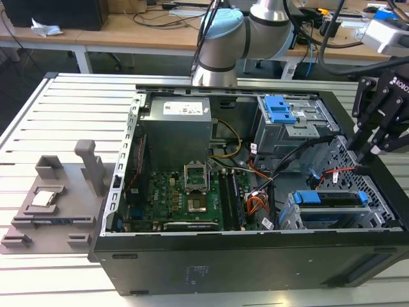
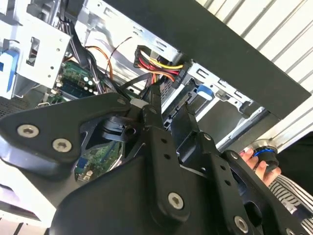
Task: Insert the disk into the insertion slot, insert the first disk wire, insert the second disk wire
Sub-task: 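Insert the first disk wire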
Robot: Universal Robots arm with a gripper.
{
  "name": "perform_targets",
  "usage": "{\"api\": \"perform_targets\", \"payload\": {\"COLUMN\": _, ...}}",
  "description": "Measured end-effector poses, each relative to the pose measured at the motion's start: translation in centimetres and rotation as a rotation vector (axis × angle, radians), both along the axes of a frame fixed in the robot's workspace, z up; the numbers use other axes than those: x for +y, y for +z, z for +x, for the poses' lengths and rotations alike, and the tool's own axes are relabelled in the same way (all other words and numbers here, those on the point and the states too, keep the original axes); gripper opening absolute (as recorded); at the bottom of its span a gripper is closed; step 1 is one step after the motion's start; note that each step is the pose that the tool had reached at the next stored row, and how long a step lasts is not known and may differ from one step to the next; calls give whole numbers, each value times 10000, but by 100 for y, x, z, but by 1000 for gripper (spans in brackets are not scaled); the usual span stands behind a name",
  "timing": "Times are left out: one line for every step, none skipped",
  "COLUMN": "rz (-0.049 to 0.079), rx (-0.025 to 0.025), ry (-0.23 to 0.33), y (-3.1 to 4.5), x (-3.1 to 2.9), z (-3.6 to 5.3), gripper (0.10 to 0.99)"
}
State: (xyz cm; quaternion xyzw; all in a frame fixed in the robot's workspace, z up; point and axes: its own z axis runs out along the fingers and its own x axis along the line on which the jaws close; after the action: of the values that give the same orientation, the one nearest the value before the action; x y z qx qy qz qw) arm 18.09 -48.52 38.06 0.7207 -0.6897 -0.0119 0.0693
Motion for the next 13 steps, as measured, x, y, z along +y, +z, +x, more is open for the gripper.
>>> {"api": "perform_targets", "payload": {"rz": 1, "rx": 1, "ry": 29, "y": -4, "x": 7, "z": 10, "gripper": 361}}
{"api": "perform_targets", "payload": {"rz": 1, "rx": 1, "ry": 56, "y": -8, "x": 11, "z": 16, "gripper": 361}}
{"api": "perform_targets", "payload": {"rz": -38, "rx": 0, "ry": 121, "y": -16, "x": 19, "z": 24, "gripper": 361}}
{"api": "perform_targets", "payload": {"rz": -94, "rx": 1, "ry": 191, "y": -28, "x": 25, "z": 32, "gripper": 361}}
{"api": "perform_targets", "payload": {"rz": -126, "rx": 0, "ry": 225, "y": -34, "x": 28, "z": 38, "gripper": 361}}
{"api": "perform_targets", "payload": {"rz": -160, "rx": 0, "ry": 267, "y": -44, "x": 29, "z": 41, "gripper": 361}}
{"api": "perform_targets", "payload": {"rz": -192, "rx": 1, "ry": 328, "y": -57, "x": 29, "z": 45, "gripper": 361}}
{"api": "perform_targets", "payload": {"rz": -233, "rx": 2, "ry": 412, "y": -70, "x": 30, "z": 51, "gripper": 361}}
{"api": "perform_targets", "payload": {"rz": -277, "rx": 3, "ry": 504, "y": -81, "x": 30, "z": 58, "gripper": 361}}
{"api": "perform_targets", "payload": {"rz": -314, "rx": 3, "ry": 584, "y": -90, "x": 29, "z": 64, "gripper": 361}}
{"api": "perform_targets", "payload": {"rz": -361, "rx": 3, "ry": 716, "y": -109, "x": 29, "z": 74, "gripper": 361}}
{"api": "perform_targets", "payload": {"rz": -390, "rx": 1, "ry": 839, "y": -142, "x": 29, "z": 78, "gripper": 361}}
{"api": "perform_targets", "payload": {"rz": -399, "rx": 0, "ry": 920, "y": -177, "x": 30, "z": 79, "gripper": 361}}
